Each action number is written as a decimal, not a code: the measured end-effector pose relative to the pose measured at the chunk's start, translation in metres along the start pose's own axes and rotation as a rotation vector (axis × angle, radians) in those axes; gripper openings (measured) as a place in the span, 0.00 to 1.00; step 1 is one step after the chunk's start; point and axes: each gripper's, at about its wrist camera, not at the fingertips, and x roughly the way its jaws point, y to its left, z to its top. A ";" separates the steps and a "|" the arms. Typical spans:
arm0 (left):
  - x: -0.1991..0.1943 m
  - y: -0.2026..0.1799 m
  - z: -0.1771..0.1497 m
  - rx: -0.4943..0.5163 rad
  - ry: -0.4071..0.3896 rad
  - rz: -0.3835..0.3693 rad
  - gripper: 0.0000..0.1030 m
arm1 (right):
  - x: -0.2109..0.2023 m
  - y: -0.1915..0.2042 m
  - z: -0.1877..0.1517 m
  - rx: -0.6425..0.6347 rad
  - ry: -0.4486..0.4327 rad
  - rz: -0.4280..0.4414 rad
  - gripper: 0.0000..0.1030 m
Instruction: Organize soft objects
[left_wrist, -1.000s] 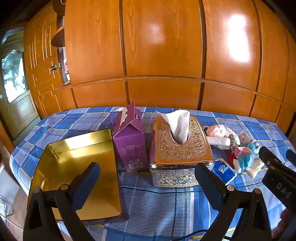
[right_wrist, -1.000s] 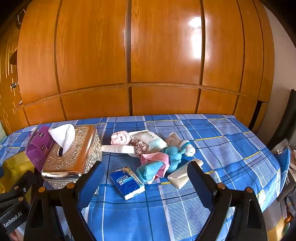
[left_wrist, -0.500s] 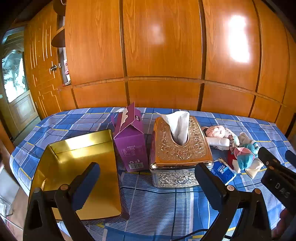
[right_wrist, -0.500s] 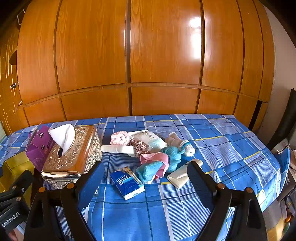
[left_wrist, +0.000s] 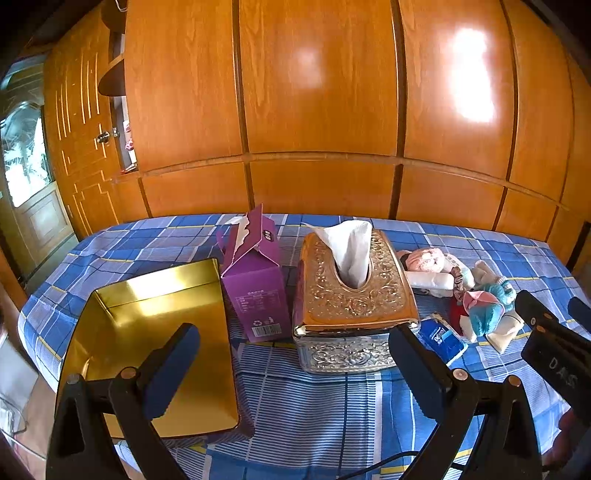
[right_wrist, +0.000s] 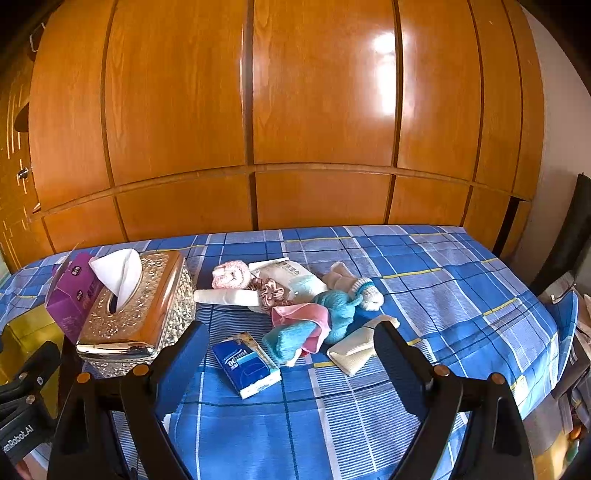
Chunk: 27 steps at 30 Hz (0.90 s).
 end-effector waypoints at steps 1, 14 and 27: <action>0.000 -0.001 0.000 0.001 0.001 -0.004 0.99 | 0.000 -0.002 0.000 0.003 0.000 -0.002 0.90; -0.002 -0.018 0.002 0.049 0.002 -0.038 1.00 | 0.012 -0.042 -0.007 0.051 0.030 -0.074 0.90; 0.009 -0.057 0.013 0.105 0.130 -0.375 1.00 | 0.032 -0.110 -0.016 0.146 0.128 -0.114 0.90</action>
